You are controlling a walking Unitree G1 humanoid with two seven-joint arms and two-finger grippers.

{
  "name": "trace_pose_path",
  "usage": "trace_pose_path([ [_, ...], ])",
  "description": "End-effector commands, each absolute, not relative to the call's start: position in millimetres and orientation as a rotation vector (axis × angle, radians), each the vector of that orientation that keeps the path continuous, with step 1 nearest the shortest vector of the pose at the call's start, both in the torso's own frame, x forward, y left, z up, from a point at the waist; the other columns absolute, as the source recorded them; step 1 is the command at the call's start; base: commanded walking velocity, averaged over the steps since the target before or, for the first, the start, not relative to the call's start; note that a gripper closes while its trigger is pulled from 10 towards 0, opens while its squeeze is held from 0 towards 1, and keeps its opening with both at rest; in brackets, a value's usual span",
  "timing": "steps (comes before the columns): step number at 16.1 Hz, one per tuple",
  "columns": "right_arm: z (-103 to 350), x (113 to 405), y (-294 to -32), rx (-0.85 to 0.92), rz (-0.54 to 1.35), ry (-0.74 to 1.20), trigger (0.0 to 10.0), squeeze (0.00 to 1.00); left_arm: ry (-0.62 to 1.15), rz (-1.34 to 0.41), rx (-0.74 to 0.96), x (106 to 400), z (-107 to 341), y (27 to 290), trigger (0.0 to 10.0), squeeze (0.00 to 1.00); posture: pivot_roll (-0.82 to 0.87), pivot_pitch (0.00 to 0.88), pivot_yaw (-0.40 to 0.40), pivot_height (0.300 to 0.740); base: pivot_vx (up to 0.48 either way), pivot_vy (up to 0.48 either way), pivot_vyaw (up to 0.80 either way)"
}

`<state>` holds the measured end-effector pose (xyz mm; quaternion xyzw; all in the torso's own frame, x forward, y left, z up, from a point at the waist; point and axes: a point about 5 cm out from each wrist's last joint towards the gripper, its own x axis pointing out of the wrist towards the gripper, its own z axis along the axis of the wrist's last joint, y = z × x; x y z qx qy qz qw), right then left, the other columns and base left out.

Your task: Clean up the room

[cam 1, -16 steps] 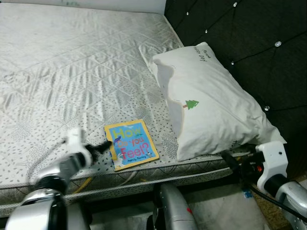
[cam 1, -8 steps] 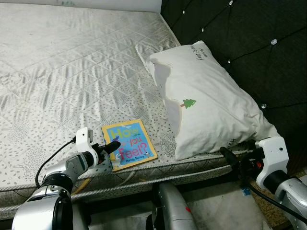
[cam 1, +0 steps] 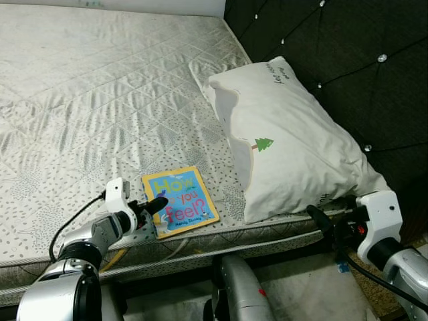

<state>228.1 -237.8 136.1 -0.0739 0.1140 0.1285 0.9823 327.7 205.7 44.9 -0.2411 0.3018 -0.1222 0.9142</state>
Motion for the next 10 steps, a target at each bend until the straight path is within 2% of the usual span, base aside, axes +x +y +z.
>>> trace_pose_path([
  [1,138,227,-239,-0.156,0.252,0.231,10.0,0.0,0.64,-0.256,-0.496,327,43,203,10.0,0.0,-0.29,0.11,-0.151,0.575,0.0,0.0,0.0],
  [3,139,227,-238,-0.157,0.25,0.23,10.0,0.0,0.645,-0.256,-0.506,327,42,202,10.0,0.0,-0.29,0.111,-0.151,0.575,0.0,0.0,0.0],
  [4,128,218,-238,-0.129,0.259,0.238,10.0,0.0,0.594,-0.187,-0.546,328,42,206,10.0,0.0,-0.29,0.131,-0.144,0.575,0.0,0.0,0.0],
  [8,127,224,-232,-0.11,0.269,0.222,10.0,0.0,0.584,-0.183,-0.56,325,41,209,10.0,0.0,-0.27,0.121,-0.138,0.575,0.0,0.0,0.0],
  [10,127,226,-228,-0.105,0.274,0.218,10.0,0.0,0.592,-0.151,-0.553,323,38,215,10.0,0.0,-0.27,0.119,-0.133,0.561,0.0,0.0,0.0],
])
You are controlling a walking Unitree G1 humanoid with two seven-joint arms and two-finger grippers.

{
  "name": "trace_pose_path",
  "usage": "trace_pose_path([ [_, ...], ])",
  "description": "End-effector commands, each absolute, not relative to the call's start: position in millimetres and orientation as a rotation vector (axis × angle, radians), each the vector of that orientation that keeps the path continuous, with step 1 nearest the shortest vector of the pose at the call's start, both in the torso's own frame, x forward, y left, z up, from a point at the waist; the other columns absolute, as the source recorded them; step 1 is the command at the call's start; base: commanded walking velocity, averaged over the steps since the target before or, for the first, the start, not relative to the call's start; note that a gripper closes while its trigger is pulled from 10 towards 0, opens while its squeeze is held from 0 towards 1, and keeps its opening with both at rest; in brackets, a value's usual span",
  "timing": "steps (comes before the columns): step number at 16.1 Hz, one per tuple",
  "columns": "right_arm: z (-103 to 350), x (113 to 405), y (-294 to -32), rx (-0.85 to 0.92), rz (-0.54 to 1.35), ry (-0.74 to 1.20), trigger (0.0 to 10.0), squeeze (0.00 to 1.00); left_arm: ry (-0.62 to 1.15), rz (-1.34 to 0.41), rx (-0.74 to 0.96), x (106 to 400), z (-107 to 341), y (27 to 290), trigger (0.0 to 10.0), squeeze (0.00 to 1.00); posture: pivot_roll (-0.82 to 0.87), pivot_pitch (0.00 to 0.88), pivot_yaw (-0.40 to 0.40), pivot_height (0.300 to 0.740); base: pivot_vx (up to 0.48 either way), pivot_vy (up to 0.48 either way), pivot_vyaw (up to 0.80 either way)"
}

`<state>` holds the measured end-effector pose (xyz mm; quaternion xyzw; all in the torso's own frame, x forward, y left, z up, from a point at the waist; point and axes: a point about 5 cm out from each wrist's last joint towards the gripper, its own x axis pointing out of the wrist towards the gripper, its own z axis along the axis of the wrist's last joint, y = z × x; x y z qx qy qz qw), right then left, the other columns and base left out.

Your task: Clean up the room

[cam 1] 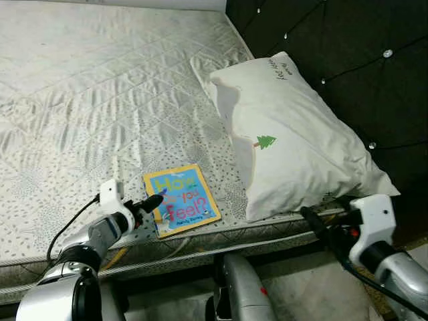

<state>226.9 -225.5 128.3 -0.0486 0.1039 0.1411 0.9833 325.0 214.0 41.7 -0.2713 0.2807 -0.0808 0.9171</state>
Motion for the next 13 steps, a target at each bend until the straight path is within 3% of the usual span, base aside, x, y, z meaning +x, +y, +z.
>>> trace_pose_path([
  [1,127,226,-226,-0.101,0.275,0.213,10.0,0.0,0.592,-0.146,-0.556,323,38,216,10.0,0.0,-0.27,0.116,-0.131,0.546,0.0,0.0,0.0],
  [7,128,226,-228,-0.109,0.258,0.201,10.0,0.0,0.595,-0.134,-0.547,327,44,220,10.0,0.0,-0.29,0.109,-0.133,0.537,0.0,0.0,0.0],
  [8,128,226,-229,-0.114,0.252,0.199,10.0,0.0,0.587,-0.144,-0.564,330,48,219,8.8,0.0,-0.3,0.109,-0.132,0.537,0.0,0.0,0.0],
  [9,128,226,-231,-0.118,0.248,0.197,10.0,0.0,0.584,-0.144,-0.565,333,51,218,3.6,0.0,-0.31,0.107,-0.132,0.537,0.0,0.0,0.0],
  [10,128,226,-232,-0.121,0.244,0.196,10.0,0.0,0.585,-0.149,-0.573,334,52,216,0.0,0.0,-0.31,0.108,-0.131,0.537,0.0,0.0,0.0],
  [12,129,225,-234,-0.126,0.237,0.194,10.0,0.0,0.606,-0.185,-0.562,335,52,209,0.0,0.0,-0.32,0.11,-0.13,0.537,0.0,0.0,0.0],
  [13,129,225,-236,-0.129,0.233,0.192,10.0,0.0,0.611,-0.206,-0.561,336,52,205,3.1,0.0,-0.32,0.11,-0.129,0.537,0.0,0.0,0.0],
])
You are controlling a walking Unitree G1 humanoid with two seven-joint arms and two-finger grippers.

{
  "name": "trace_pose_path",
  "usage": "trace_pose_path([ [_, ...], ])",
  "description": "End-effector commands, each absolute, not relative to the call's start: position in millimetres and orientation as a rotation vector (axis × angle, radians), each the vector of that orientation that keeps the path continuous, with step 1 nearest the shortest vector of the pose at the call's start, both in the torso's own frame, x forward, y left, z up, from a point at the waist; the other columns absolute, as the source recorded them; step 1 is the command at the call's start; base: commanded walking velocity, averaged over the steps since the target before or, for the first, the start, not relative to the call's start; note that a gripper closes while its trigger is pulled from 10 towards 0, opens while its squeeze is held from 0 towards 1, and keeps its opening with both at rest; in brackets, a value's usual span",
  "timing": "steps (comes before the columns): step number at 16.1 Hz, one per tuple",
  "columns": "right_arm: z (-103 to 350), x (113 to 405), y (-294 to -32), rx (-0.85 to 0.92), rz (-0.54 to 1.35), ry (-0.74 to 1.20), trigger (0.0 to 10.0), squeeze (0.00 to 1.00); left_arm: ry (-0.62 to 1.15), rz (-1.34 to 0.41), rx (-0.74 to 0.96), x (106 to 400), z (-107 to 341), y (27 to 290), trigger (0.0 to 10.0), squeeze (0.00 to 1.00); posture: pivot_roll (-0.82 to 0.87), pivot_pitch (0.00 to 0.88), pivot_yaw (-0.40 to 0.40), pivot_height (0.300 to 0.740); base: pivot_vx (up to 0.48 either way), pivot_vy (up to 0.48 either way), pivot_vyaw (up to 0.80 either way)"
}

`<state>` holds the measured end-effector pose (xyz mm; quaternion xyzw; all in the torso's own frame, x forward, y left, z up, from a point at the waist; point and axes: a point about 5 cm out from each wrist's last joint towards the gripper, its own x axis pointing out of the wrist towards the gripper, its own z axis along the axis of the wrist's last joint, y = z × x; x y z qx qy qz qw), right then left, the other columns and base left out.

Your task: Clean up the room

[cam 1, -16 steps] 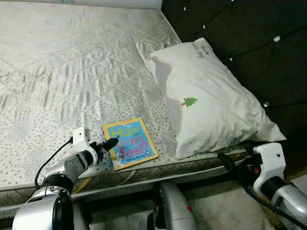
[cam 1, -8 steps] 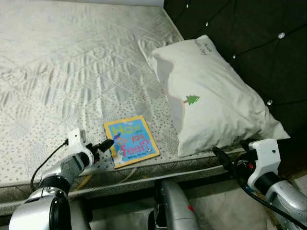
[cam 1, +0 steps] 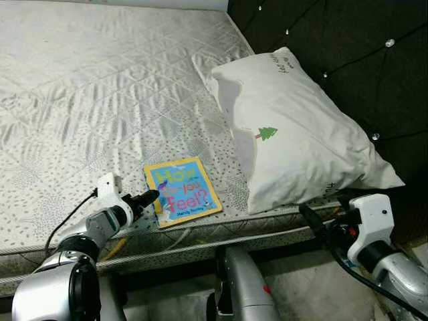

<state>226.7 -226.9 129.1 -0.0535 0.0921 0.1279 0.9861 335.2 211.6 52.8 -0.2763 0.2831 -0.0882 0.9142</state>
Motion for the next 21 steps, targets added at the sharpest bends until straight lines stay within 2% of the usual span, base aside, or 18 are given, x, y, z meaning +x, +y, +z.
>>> trace_pose_path([
  [1,130,224,-237,-0.133,0.227,0.191,10.0,0.0,0.614,-0.224,-0.564,337,53,201,3.7,0.0,-0.33,0.112,-0.128,0.537,0.0,0.0,0.0],
  [2,130,223,-239,-0.136,0.221,0.189,10.0,0.0,0.62,-0.239,-0.564,338,53,196,3.7,0.0,-0.33,0.113,-0.128,0.537,0.0,0.0,0.0],
  [3,131,222,-240,-0.139,0.219,0.188,10.0,0.0,0.642,-0.26,-0.551,338,51,189,10.0,0.0,-0.34,0.116,-0.128,0.537,0.0,0.0,0.0],
  [7,134,222,-240,-0.148,0.216,0.181,10.0,0.0,0.658,-0.301,-0.568,338,52,182,10.0,0.0,-0.35,0.121,-0.125,0.537,0.0,0.0,0.0],
  [8,134,222,-240,-0.149,0.215,0.18,10.0,0.0,0.663,-0.319,-0.572,337,52,180,7.8,0.0,-0.35,0.121,-0.125,0.537,0.0,0.0,0.0],
  [9,135,222,-239,-0.149,0.215,0.179,10.0,0.0,0.671,-0.341,-0.578,337,52,178,2.2,0.0,-0.35,0.124,-0.12,0.537,0.0,0.0,0.0],
  [10,135,222,-239,-0.149,0.214,0.178,10.0,0.0,0.675,-0.344,-0.581,336,51,178,0.0,0.0,-0.36,0.125,-0.117,0.537,0.0,0.0,0.0],
  [21,151,228,-233,-0.166,0.204,0.16,10.0,0.0,0.696,-0.336,-0.604,327,41,185,0.0,0.0,-0.37,0.129,-0.117,0.537,0.0,0.0,0.0],
])
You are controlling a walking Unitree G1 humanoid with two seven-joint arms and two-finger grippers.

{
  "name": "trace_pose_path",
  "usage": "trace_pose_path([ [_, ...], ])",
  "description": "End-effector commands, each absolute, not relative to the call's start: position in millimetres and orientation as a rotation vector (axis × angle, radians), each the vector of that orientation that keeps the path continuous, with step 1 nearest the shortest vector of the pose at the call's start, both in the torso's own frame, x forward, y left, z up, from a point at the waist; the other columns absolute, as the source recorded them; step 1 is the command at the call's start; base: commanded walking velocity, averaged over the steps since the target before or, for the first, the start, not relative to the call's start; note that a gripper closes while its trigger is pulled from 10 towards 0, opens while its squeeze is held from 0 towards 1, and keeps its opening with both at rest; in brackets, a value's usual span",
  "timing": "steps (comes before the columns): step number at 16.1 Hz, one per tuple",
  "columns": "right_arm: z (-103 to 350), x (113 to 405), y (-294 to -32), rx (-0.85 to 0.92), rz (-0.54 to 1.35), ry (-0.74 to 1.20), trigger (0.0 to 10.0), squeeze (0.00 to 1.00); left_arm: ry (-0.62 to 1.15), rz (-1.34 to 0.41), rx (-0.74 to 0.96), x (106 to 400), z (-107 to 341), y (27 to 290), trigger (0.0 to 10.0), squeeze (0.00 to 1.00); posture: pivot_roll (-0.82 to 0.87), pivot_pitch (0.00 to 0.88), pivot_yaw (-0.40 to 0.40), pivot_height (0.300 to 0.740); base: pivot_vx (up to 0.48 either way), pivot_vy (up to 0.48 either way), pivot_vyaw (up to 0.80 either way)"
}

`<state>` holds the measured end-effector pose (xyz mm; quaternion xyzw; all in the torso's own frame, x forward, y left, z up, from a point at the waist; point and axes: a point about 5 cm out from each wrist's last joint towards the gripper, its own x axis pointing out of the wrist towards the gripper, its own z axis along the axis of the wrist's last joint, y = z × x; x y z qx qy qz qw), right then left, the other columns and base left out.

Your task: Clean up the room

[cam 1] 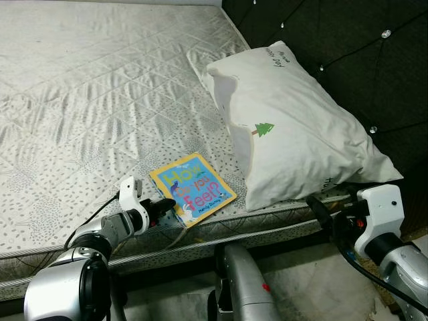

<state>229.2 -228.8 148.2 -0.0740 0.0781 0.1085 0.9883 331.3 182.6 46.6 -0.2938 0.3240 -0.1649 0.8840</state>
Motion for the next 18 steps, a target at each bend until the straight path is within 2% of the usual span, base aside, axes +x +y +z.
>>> trace_pose_path([
  [1,152,228,-233,-0.166,0.203,0.161,10.0,0.0,0.698,-0.335,-0.601,326,41,186,0.0,0.0,-0.37,0.129,-0.117,0.537,0.0,0.0,0.0],
  [7,148,224,-234,-0.171,0.195,0.171,10.0,0.0,0.635,-0.213,-0.587,329,45,209,0.0,0.0,-0.36,0.13,-0.118,0.537,0.0,0.0,0.0],
  [9,145,224,-235,-0.161,0.193,0.174,10.0,0.0,0.618,-0.155,-0.53,330,46,217,0.0,0.0,-0.35,0.124,-0.113,0.537,0.0,0.0,0.0],
  [10,143,224,-235,-0.146,0.194,0.171,10.0,0.0,0.598,-0.111,-0.478,331,47,223,7.3,0.0,-0.33,0.119,-0.108,0.537,0.0,0.0,0.0],
  [11,140,224,-233,-0.127,0.196,0.167,10.0,0.0,0.561,-0.059,-0.458,332,49,231,10.0,0.0,-0.31,0.106,-0.095,0.537,0.0,0.0,0.0],
  [12,137,226,-229,-0.105,0.2,0.16,10.0,0.0,0.532,-0.029,-0.486,332,51,236,10.0,0.29,-0.29,0.1,-0.091,0.537,0.0,0.0,0.0],
  [13,134,230,-223,-0.093,0.209,0.156,10.0,0.0,0.516,-0.019,-0.48,331,53,241,10.0,1.0,-0.27,0.092,-0.086,0.537,0.0,0.0,0.0],
  [14,131,240,-211,-0.067,0.227,0.146,10.0,0.0,0.48,0.003,-0.476,330,55,250,10.0,1.0,-0.23,0.081,-0.081,0.537,0.0,0.0,0.0],
  [16,129,247,-202,-0.042,0.24,0.141,10.0,0.0,0.445,0.024,-0.482,327,56,259,10.0,1.0,-0.19,0.07,-0.075,0.537,0.0,0.0,0.0],
  [18,125,259,-192,-0.004,0.248,0.123,10.0,0.0,0.392,0.088,-0.465,318,58,279,10.0,1.0,-0.13,0.044,-0.062,0.537,0.0,0.0,0.0],
])
